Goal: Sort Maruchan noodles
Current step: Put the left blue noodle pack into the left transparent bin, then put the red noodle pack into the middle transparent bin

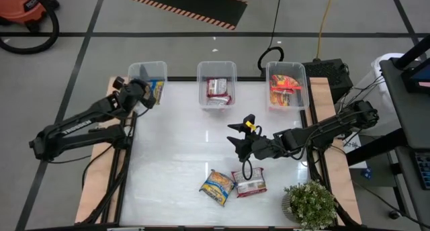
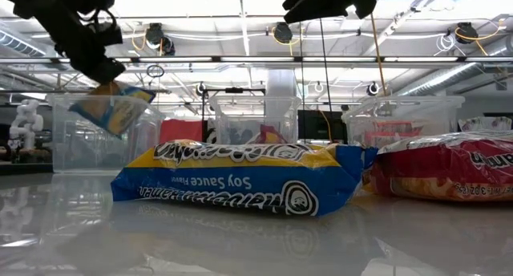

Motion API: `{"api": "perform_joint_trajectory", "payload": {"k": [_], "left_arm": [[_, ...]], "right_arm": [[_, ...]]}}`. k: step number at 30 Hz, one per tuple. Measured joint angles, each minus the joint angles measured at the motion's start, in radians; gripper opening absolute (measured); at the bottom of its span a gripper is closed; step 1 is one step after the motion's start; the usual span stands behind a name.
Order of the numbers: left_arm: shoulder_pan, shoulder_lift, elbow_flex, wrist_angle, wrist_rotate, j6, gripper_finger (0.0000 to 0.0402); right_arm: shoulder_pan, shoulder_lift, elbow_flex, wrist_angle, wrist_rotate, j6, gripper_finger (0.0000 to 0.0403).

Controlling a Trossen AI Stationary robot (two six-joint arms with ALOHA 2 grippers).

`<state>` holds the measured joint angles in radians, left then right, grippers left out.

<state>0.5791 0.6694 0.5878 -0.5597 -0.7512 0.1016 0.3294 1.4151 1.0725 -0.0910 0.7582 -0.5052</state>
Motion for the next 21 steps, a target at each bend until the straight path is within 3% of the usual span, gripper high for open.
{"api": "perform_joint_trajectory", "payload": {"k": [9, 16, 21], "left_arm": [[0.057, 0.07, -0.018, 0.011, -0.001, -0.004, 0.0013], [0.126, 0.13, -0.018, -0.002, 0.043, -0.085, 0.009], [0.14, 0.155, -0.018, 0.001, 0.051, -0.082, 0.0121]], "right_arm": [[0.0, 0.0, 0.0, 0.001, 0.0, -0.002, 0.024], [0.002, 0.0, 0.0, -0.006, -0.003, 0.033, 0.024], [0.019, 0.0, 0.0, -0.077, -0.005, 0.136, 0.024]]}}
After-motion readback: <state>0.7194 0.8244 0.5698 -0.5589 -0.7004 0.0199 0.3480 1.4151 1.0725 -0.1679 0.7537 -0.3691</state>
